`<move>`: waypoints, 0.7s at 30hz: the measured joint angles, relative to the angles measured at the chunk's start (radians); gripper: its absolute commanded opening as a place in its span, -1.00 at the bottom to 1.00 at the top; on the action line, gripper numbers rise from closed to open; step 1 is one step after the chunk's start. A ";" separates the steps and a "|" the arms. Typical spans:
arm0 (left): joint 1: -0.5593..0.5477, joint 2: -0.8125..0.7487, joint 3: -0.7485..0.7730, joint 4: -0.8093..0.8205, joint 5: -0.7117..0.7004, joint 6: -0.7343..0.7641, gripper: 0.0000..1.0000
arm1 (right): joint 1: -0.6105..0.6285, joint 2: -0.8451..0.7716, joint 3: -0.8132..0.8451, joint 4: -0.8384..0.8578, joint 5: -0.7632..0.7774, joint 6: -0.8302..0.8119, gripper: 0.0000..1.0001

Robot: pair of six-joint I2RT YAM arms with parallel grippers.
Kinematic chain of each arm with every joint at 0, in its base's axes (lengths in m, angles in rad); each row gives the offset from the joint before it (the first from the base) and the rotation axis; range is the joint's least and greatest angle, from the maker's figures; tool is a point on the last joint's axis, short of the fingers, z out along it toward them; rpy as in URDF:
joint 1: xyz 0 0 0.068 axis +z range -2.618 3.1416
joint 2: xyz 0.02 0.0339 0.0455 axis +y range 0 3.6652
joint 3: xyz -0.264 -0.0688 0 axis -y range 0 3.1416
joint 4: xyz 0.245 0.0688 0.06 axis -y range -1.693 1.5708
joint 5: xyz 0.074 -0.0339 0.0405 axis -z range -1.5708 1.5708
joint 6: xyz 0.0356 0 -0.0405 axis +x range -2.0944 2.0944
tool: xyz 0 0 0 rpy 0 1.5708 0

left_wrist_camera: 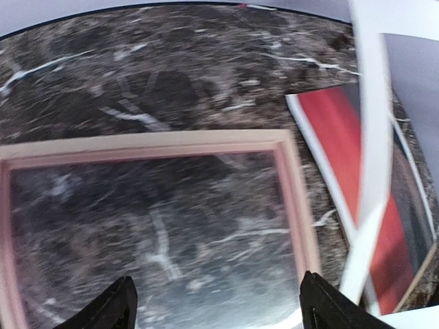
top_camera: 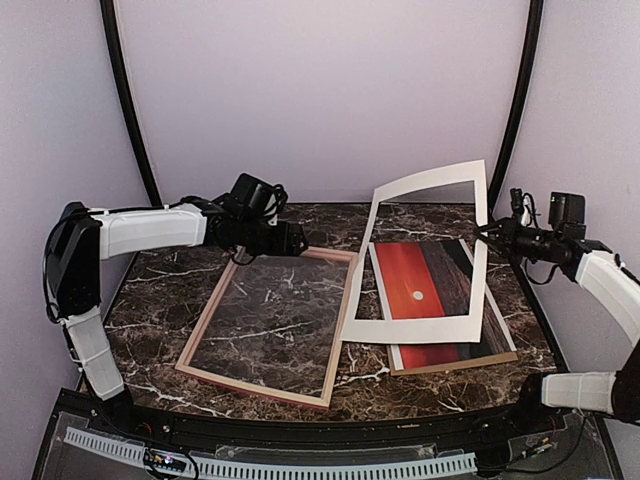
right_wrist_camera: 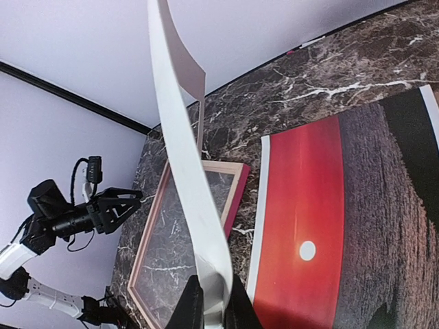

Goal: Put the photo into the frame
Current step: Move the frame body to the center of the board.

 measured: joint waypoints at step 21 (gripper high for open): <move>0.373 -0.134 -0.411 -0.097 -0.071 0.032 0.73 | 0.183 0.043 0.246 0.082 -0.093 0.175 -1.00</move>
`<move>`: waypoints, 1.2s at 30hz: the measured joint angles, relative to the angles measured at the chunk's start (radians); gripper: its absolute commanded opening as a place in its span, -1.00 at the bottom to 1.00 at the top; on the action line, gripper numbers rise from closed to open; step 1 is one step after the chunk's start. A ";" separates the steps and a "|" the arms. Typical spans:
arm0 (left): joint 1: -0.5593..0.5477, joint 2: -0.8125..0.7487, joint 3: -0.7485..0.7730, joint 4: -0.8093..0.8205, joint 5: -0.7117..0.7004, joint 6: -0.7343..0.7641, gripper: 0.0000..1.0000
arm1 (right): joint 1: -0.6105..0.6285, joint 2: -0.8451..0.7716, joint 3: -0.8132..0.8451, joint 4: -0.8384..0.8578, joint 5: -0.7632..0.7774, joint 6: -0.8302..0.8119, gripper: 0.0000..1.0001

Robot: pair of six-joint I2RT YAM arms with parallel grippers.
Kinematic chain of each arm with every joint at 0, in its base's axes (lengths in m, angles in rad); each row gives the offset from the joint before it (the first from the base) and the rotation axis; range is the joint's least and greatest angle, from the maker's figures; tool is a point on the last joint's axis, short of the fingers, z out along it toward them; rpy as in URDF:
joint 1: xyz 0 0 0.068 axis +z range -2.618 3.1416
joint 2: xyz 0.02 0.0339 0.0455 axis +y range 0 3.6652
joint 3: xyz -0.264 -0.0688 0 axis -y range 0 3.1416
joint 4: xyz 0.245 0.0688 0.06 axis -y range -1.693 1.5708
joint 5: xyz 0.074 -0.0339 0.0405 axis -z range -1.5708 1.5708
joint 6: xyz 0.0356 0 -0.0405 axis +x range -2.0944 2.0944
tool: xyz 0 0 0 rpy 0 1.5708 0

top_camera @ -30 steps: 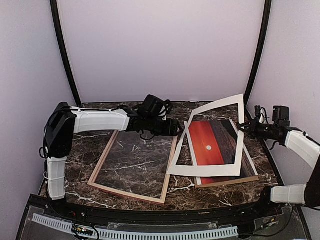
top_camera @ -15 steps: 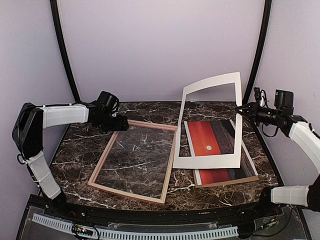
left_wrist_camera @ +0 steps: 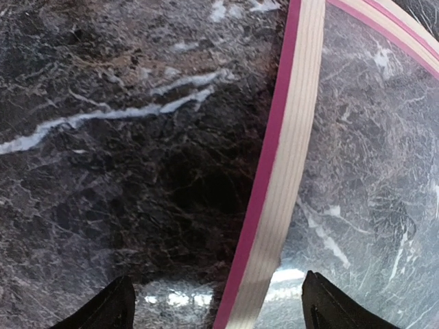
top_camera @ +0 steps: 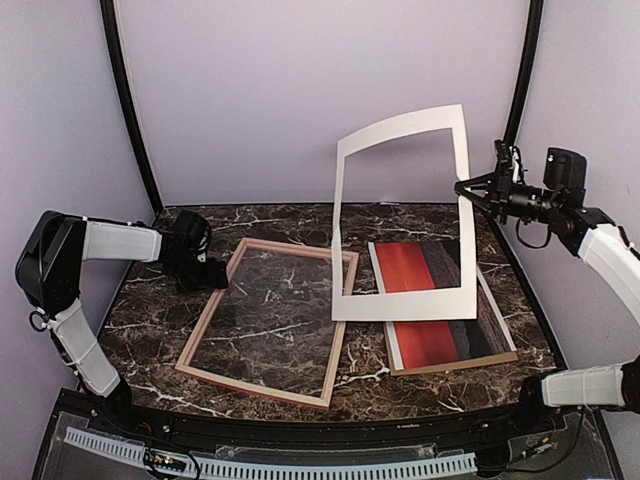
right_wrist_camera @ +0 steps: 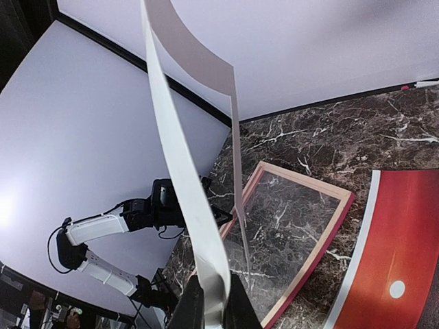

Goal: Put the photo into the frame
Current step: Move the frame body to the center of the board.

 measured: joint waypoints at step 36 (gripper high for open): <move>-0.214 -0.498 -0.352 0.190 0.174 -0.185 0.80 | 0.246 0.188 0.114 0.032 0.139 0.056 -1.00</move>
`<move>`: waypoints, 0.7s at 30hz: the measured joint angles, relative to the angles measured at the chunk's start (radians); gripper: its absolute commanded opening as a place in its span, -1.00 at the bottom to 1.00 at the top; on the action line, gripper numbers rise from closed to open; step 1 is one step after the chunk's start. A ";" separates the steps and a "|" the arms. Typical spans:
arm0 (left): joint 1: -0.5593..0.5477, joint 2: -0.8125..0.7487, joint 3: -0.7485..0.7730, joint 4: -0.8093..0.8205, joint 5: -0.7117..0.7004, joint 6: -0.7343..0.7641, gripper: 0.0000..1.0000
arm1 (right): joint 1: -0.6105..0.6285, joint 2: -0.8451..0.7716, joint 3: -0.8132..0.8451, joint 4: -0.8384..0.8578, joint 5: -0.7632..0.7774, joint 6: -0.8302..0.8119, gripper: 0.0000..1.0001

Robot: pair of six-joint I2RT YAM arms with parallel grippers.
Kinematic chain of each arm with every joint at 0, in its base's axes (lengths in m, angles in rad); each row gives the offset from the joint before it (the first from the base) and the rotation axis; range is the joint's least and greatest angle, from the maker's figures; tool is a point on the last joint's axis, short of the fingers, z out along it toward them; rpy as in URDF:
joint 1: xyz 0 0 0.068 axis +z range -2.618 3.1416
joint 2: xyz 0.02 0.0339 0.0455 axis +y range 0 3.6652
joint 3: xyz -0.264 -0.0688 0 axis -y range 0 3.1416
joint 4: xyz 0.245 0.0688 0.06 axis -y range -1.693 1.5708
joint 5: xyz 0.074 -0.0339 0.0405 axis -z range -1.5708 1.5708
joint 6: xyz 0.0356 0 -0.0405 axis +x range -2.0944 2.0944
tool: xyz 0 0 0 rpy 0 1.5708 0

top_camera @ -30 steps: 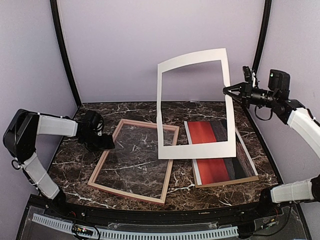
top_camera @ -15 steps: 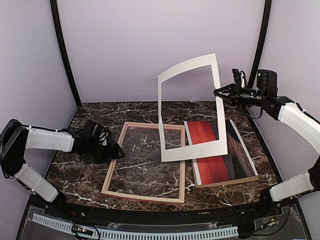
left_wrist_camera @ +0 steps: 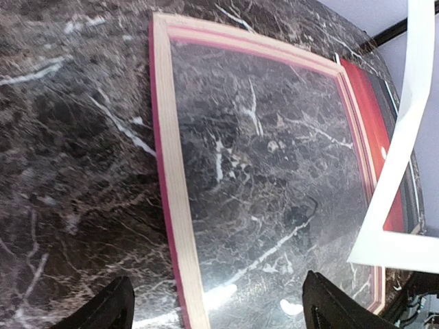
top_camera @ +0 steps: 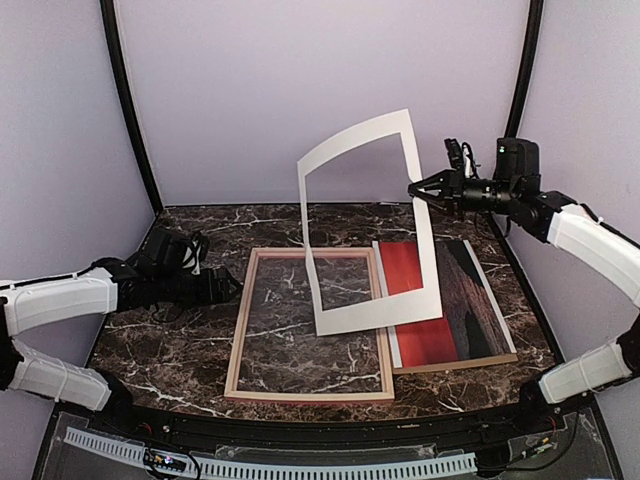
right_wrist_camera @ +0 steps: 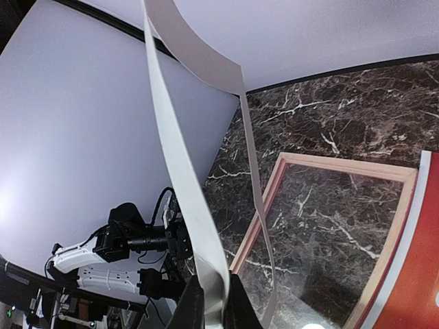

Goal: Put the photo into the frame
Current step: Move the frame body to the center of the board, then place the mat board on the glass panel.

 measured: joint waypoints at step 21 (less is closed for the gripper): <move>0.090 -0.140 0.075 -0.178 -0.314 0.134 0.89 | 0.253 0.265 -0.177 0.311 0.190 0.157 -1.00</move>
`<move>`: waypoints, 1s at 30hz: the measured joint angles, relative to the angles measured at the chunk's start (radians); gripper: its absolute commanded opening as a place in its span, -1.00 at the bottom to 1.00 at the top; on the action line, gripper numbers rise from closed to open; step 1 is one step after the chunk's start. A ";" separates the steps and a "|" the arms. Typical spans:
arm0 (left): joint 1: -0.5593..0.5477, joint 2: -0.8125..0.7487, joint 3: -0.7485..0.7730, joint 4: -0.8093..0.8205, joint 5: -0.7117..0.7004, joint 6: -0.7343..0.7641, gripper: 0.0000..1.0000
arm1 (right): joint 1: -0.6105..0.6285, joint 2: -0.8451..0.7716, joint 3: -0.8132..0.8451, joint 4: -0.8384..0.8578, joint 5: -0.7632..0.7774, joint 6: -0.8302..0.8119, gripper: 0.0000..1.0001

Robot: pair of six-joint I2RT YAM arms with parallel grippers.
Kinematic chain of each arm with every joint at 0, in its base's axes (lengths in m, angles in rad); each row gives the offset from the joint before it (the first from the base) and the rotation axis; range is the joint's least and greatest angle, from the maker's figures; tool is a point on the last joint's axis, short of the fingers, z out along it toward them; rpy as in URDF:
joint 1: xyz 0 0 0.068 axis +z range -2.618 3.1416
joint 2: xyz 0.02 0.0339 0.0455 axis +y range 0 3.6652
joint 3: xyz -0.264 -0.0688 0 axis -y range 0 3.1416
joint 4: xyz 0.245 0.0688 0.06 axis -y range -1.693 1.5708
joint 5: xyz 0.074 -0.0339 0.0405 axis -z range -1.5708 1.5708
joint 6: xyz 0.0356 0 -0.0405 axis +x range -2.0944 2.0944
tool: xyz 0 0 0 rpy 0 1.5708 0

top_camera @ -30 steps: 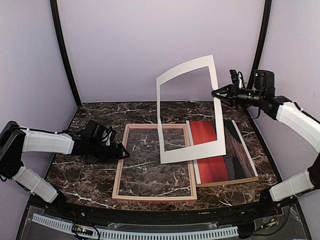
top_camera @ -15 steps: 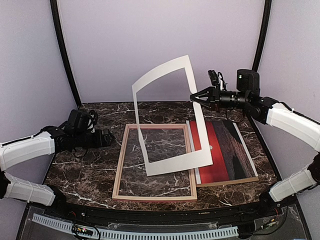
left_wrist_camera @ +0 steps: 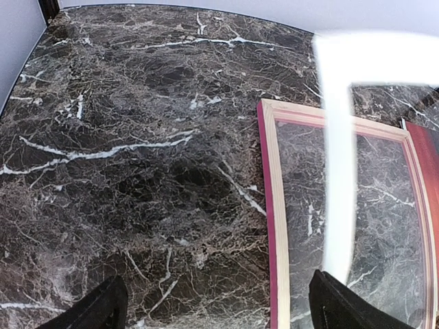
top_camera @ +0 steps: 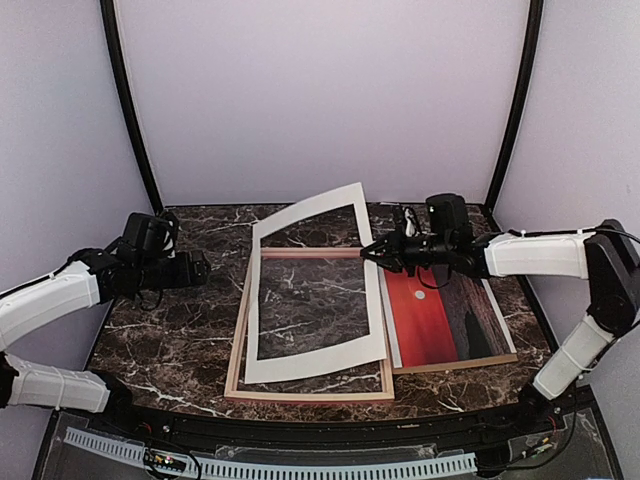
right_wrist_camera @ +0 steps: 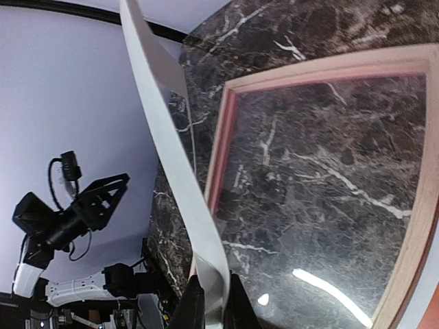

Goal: Put the photo into the frame
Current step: Place the mat board on the glass panel.

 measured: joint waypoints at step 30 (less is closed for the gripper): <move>-0.001 0.106 0.010 0.068 0.119 0.019 0.92 | -0.003 0.216 -0.106 0.031 0.124 -0.050 -1.00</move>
